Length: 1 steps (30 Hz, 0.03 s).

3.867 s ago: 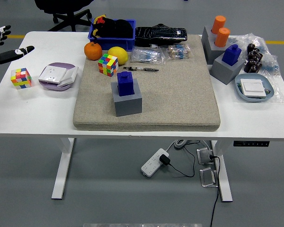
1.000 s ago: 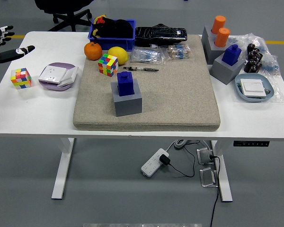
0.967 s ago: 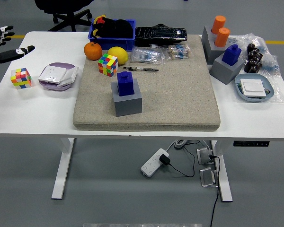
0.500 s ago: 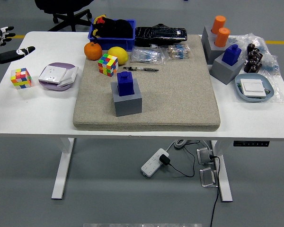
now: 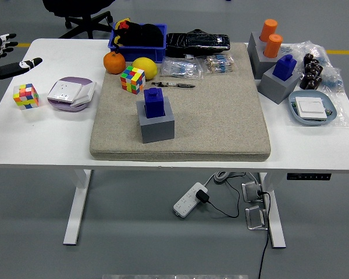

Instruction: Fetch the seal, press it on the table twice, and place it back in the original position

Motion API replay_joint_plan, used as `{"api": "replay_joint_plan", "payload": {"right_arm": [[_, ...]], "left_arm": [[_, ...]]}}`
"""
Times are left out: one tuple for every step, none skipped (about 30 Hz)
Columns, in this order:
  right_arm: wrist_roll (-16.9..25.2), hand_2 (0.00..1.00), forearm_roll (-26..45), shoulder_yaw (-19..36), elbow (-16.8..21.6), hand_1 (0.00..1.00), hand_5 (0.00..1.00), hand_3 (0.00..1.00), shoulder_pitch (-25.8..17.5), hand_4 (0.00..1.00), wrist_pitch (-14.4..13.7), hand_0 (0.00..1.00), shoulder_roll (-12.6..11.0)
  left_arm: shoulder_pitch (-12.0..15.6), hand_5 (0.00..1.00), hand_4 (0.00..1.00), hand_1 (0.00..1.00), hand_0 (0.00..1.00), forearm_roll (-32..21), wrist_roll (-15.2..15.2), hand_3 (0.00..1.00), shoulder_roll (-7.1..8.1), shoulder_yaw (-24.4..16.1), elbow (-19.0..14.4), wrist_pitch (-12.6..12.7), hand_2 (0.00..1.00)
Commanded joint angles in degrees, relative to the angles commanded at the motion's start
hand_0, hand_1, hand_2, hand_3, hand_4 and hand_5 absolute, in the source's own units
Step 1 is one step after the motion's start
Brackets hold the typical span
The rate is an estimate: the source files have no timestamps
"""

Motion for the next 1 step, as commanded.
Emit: {"api": "replay_joint_plan", "payload": {"right_arm": [[0.0, 0.7, -0.03, 0.04, 0.0, 0.731, 0.517, 0.713, -0.03, 0.747, 0.0, 0.835, 0.01]], "left_arm": [[0.02, 0.408, 0.967, 0.878, 0.868, 0.0, -0.01, 0.918, 0.0, 0.0, 0.0, 0.01, 0.88]]}}
